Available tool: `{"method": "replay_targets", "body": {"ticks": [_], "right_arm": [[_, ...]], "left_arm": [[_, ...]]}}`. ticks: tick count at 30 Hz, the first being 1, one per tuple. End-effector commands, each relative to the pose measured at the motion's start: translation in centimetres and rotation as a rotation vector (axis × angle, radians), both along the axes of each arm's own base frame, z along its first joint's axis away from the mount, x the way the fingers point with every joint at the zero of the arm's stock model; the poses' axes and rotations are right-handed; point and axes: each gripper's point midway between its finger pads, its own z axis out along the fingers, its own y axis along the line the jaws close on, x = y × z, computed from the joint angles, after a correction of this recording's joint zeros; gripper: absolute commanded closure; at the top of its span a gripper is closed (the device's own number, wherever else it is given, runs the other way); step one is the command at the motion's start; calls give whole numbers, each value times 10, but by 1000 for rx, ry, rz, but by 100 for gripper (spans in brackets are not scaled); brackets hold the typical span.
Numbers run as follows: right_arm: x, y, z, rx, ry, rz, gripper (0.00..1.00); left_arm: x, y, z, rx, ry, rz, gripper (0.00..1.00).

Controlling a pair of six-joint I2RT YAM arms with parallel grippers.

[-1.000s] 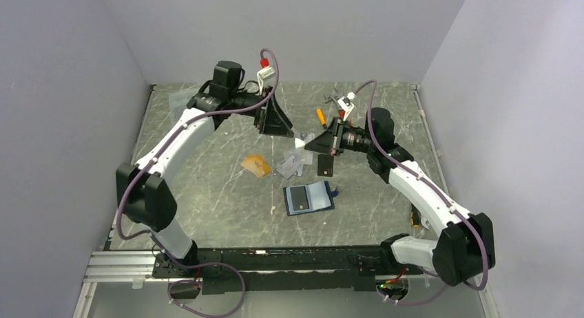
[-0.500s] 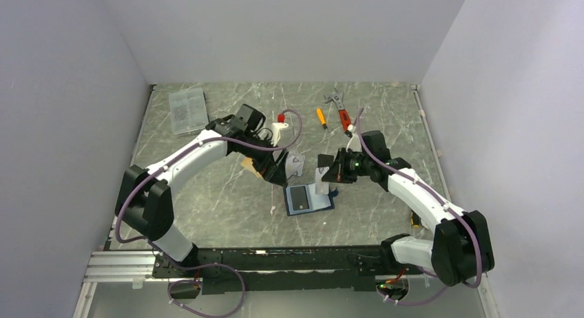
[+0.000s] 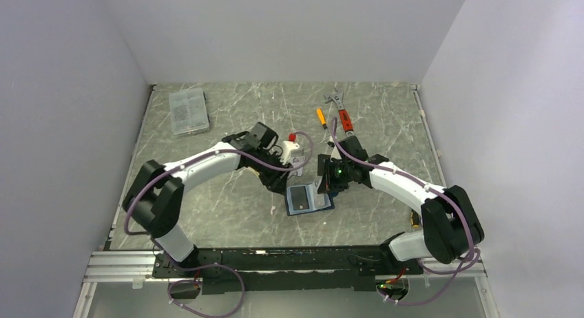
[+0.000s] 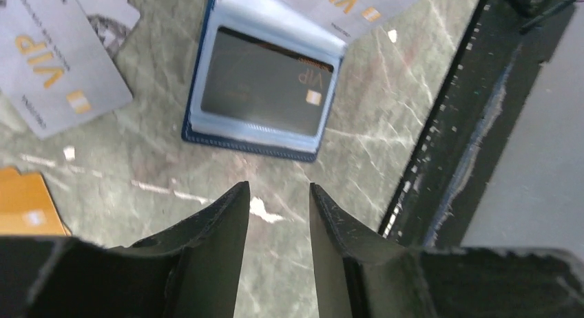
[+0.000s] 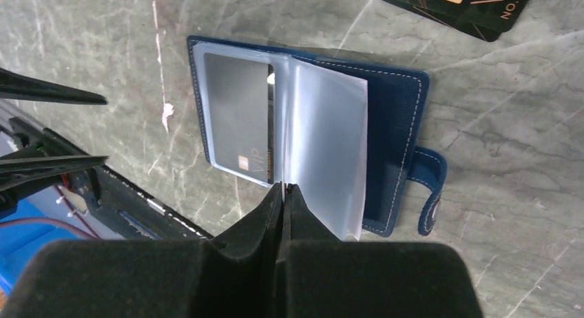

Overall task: Put the credit cards into the card holder
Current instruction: Turn over the card slot in the card holder.

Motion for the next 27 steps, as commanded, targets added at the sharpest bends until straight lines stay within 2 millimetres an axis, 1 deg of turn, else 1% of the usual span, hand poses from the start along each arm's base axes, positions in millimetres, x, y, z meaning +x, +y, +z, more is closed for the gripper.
{"method": "replay_targets", "body": {"ticks": [1, 5, 9, 11, 13, 14, 15, 16, 17, 19, 21, 24, 25, 27], "right_arm": [[9, -7, -8, -47, -17, -41, 100], [9, -14, -17, -85, -2, -65, 100], [12, -25, -20, -102, 7, -99, 100], [15, -29, -21, -110, 5, -114, 100], [16, -32, -24, -121, 13, -132, 100], [17, -34, -26, -127, 16, -143, 100], [17, -36, -29, -137, 26, -153, 100], [16, -38, -33, -146, 38, -157, 100], [15, -40, -37, -156, 53, -166, 100], [12, -45, -46, -183, 84, -179, 100], [9, -50, -53, -205, 102, -194, 100], [6, -56, -58, -232, 124, -211, 100], [4, -56, -60, -235, 130, -214, 100], [1, -58, -63, -236, 143, -223, 100]], "left_arm": [[31, -24, -5, 41, -176, -50, 58], [42, -27, -27, 127, -231, -78, 58], [43, -21, -49, 213, -211, -86, 58], [39, -18, -53, 232, -180, -80, 58], [33, -16, -52, 220, -127, -59, 57], [31, -15, -50, 201, -89, -39, 47], [29, -14, -47, 183, -54, -18, 35], [29, -13, -44, 163, -17, 2, 26], [28, -13, -42, 143, 21, 14, 23], [26, -13, -35, 104, 110, 43, 20], [21, -12, -33, 88, 210, 82, 15], [4, -10, -41, 94, 345, 115, 9], [-3, -13, -42, 88, 401, 135, 7], [-9, -18, -48, 88, 456, 147, 6]]}}
